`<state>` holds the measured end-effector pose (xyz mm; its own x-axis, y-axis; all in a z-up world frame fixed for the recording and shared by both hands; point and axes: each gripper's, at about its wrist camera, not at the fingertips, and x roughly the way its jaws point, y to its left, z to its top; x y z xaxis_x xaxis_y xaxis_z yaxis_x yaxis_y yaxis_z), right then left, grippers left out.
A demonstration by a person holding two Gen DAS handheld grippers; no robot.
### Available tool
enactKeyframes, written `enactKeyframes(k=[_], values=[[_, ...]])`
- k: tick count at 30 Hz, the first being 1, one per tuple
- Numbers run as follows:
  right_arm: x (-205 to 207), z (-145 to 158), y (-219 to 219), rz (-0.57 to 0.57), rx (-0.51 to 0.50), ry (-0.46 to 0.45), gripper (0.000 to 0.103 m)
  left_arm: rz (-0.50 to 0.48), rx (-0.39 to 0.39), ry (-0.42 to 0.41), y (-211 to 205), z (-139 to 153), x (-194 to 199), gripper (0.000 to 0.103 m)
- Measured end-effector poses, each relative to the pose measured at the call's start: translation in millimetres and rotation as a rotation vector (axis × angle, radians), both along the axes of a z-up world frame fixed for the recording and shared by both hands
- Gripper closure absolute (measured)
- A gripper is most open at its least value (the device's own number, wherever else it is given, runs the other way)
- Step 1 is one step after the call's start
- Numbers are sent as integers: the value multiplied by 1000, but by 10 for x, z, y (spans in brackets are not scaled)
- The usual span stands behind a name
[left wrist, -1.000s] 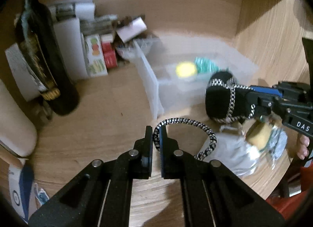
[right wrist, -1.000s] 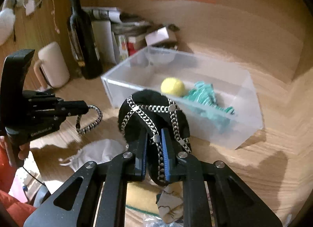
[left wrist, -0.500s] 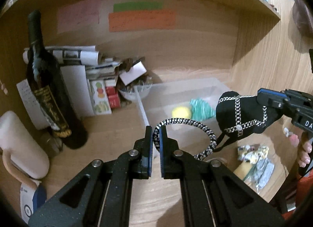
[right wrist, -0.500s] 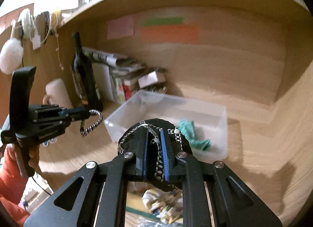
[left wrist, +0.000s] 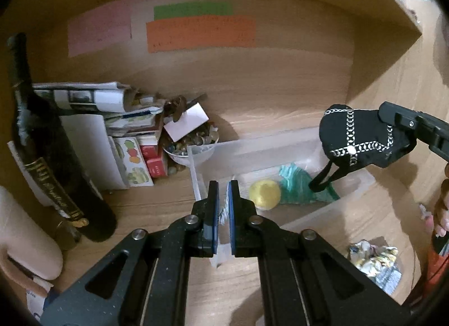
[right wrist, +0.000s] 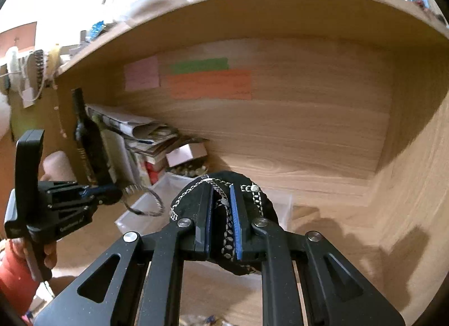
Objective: Organize soft objects
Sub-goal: 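Lower the bracelet with the left gripper while the right drops the beanie into the bin, then move the left gripper to the white pouch while the right approaches the patterned cloth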
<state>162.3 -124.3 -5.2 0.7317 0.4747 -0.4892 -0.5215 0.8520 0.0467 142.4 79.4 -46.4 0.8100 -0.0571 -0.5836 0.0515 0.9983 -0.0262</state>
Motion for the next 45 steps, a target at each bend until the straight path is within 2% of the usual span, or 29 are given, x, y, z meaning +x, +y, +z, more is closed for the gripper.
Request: enactKeyframes(k=[5, 10, 14, 19, 21, 22, 23, 27, 29, 31, 36, 40, 45], values=[[234, -218, 88, 5, -28, 59, 92, -13, 0, 51, -36, -144, 198, 98], [410, -481, 197, -3, -101, 104, 92, -33, -21, 91, -54, -242, 275, 98], [546, -718, 256, 9, -163, 185, 92, -43, -24, 106, -92, -285, 259, 98], [597, -830, 301, 22, -218, 241, 88, -56, -41, 128, -121, -314, 248, 89], [578, -802, 301, 19, -226, 237, 79, -56, -50, 128, -116, -302, 237, 83], [565, -781, 294, 17, -224, 230, 71, -57, -55, 126, -113, -290, 224, 80], [534, -740, 274, 15, -218, 218, 63, -58, -60, 121, -110, -269, 201, 73], [346, -518, 198, 18, -182, 171, 42, -46, -52, 76, -110, -159, 84, 45], [229, -403, 158, 17, -160, 141, 31, -49, -55, 54, -104, -97, -3, 37], [106, -293, 125, 19, -143, 115, 25, -54, -61, 45, -90, -66, -58, 30], [-192, -142, 44, 33, -119, 78, 21, -63, -81, 41, -102, -33, -252, 6], [-360, -193, -11, 38, -116, 90, 20, -73, -74, 49, -148, -75, -448, 2], [-552, -489, -69, 36, -131, 170, 18, -89, -70, 108, -246, -298, -625, 1]])
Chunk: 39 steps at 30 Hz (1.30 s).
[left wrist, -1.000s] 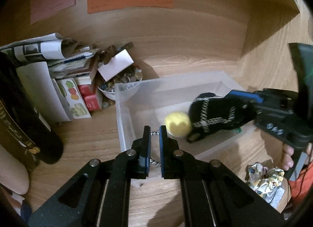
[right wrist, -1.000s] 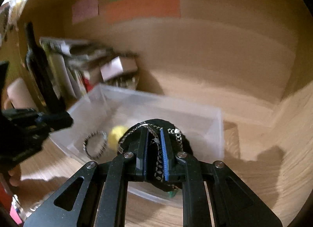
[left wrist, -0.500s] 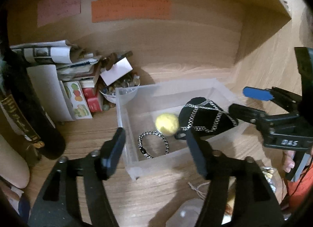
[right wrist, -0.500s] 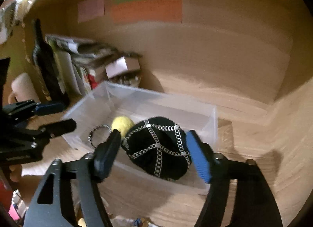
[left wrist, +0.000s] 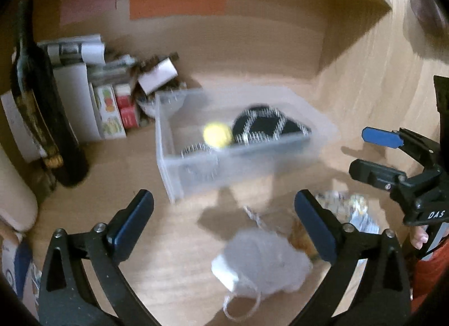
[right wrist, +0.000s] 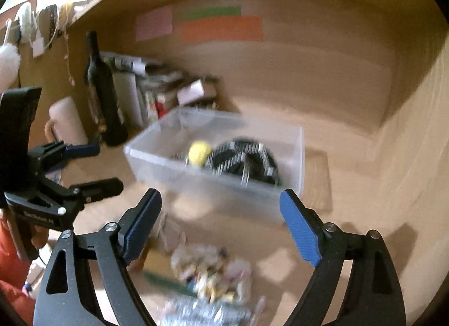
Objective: Organize soft objects
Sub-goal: 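Move the left gripper to the white pouch while the right approaches the patterned cloth, then close the left gripper on the white pouch while the right grasps the patterned cloth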
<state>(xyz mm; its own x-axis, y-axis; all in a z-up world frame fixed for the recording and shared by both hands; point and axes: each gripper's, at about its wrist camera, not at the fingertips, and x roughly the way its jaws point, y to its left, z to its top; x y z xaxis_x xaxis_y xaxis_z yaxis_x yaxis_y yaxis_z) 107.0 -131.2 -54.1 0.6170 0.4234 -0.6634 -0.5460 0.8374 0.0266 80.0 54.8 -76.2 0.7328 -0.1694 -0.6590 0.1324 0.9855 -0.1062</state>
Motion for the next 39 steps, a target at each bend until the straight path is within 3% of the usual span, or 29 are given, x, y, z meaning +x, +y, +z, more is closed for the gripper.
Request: enactKeyframes(k=[10, 14, 16, 20, 22, 23, 26, 39], values=[[-141, -395, -178, -48, 14, 117, 21, -23, 6, 99, -124, -410, -147, 1], [-152, -460, -211, -44, 18, 145, 44, -27, -23, 118, -118, -486, -158, 1], [-170, -475, -205, -40, 14, 153, 51, -14, -39, 120, -90, -505, -144, 1], [-185, -487, -214, -29, 19, 154, 71, -12, -108, 155, -18, -573, -102, 1], [-192, -475, -219, -31, 18, 147, 81, -29, -143, 168, -7, -601, -88, 8], [-196, -470, -223, -34, 19, 143, 86, -44, -157, 174, -17, -609, -88, 16], [-198, -458, -240, -43, 24, 136, 90, -93, -182, 175, -62, -610, -108, 31], [-215, -92, -261, -50, 80, 22, 90, -131, -128, 92, -91, -357, -173, 84]])
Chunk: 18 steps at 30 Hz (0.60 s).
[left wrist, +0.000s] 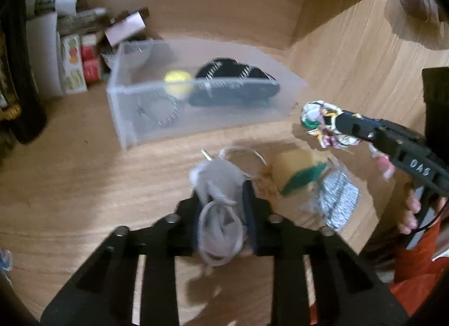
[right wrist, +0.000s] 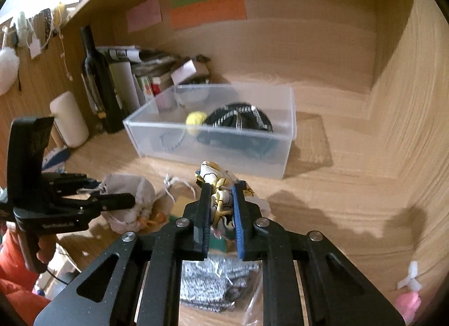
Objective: Organize soft objects
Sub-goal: 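Close the left gripper on the white pouch while the right grasps the patterned cloth, then carry the pouch with the left gripper while the right carries the cloth into the bin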
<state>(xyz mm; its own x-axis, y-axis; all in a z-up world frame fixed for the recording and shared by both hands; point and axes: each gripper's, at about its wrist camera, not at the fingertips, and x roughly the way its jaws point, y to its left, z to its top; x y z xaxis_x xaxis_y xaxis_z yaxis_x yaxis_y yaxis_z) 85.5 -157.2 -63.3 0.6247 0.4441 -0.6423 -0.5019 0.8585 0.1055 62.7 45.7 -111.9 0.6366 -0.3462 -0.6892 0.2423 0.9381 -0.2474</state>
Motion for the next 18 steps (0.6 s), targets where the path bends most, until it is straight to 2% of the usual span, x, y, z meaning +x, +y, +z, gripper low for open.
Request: enactKeyframes(k=[10, 18], values=[[104, 242, 66, 11, 39, -88, 90, 72, 39, -153, 177, 486, 32, 85], [299, 445, 159, 11, 59, -162, 90, 147, 42, -243, 356, 803, 249, 85]])
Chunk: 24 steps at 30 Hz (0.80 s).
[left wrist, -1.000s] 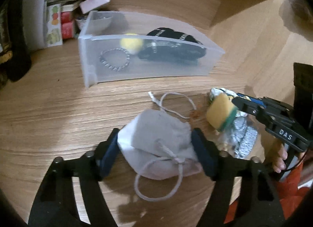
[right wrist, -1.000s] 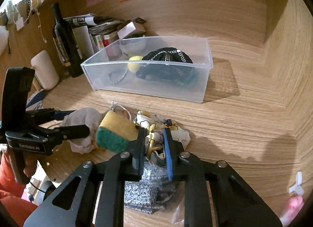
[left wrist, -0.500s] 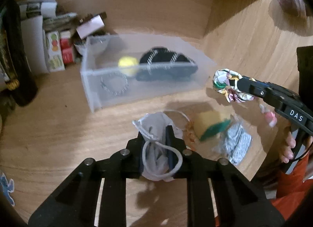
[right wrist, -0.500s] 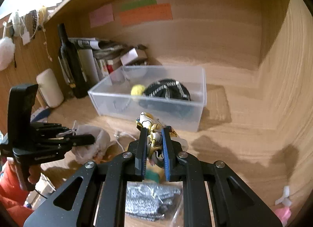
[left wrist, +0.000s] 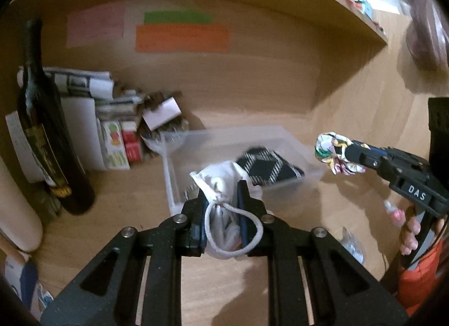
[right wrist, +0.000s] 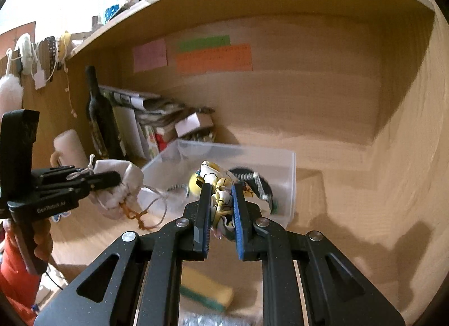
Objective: Organize soft objects
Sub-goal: 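Carry the pouch with the left gripper while the right carries the cloth into the bin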
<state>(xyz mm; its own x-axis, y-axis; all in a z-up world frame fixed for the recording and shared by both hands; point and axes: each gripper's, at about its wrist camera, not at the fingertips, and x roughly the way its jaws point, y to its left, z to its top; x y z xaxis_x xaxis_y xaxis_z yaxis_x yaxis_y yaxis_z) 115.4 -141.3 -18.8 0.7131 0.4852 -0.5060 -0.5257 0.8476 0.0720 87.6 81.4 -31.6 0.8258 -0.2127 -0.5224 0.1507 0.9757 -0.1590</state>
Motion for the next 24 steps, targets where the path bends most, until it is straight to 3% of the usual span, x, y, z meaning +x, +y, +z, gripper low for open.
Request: enactKeyframes(k=[12, 17, 24], values=[[397, 86, 152, 9, -12, -13, 90, 53, 20, -69, 1, 222, 406, 85], [610, -30, 199, -5, -47, 33, 90, 96, 40, -41, -65, 66, 608, 85], [817, -321, 291, 7, -64, 129, 90, 75, 46, 67, -164, -312, 904, 85]])
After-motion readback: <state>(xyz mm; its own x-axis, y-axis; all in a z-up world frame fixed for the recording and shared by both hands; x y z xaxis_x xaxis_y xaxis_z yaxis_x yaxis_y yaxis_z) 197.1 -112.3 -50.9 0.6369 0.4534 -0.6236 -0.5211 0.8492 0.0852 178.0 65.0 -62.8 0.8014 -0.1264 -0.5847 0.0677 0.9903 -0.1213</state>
